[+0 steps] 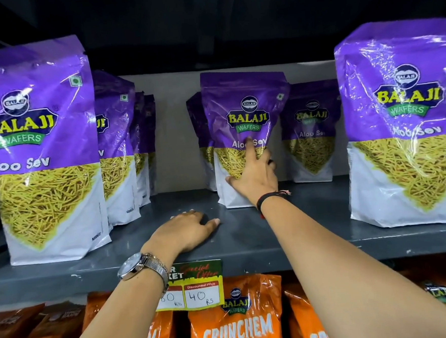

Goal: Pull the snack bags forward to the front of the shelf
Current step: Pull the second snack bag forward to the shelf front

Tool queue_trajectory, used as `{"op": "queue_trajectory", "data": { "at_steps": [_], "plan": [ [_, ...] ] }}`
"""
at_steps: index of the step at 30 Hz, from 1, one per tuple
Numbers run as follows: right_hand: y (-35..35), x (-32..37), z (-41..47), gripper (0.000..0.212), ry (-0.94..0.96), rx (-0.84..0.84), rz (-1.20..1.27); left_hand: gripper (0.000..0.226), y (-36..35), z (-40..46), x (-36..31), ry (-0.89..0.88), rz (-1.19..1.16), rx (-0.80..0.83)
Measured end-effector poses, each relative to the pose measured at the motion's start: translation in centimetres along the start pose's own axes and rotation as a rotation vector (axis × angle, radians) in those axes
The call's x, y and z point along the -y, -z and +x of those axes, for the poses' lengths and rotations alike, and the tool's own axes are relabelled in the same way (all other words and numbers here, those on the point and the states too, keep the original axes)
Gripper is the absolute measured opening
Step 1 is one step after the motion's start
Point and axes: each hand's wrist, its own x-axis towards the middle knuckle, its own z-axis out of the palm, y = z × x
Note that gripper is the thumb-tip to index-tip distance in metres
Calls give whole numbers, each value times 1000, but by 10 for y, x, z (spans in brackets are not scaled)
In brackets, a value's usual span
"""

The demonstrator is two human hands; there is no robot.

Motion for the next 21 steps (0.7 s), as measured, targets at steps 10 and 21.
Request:
{"op": "queue_trajectory", "data": {
  "at_steps": [10,21],
  "plan": [
    [21,3,-29,96,22,-41,-65,65,2,-1,-2,8,33,21],
    [45,6,-63,98,37,-72,-71,63,2,1,-2,9,26,33]
  ]
}}
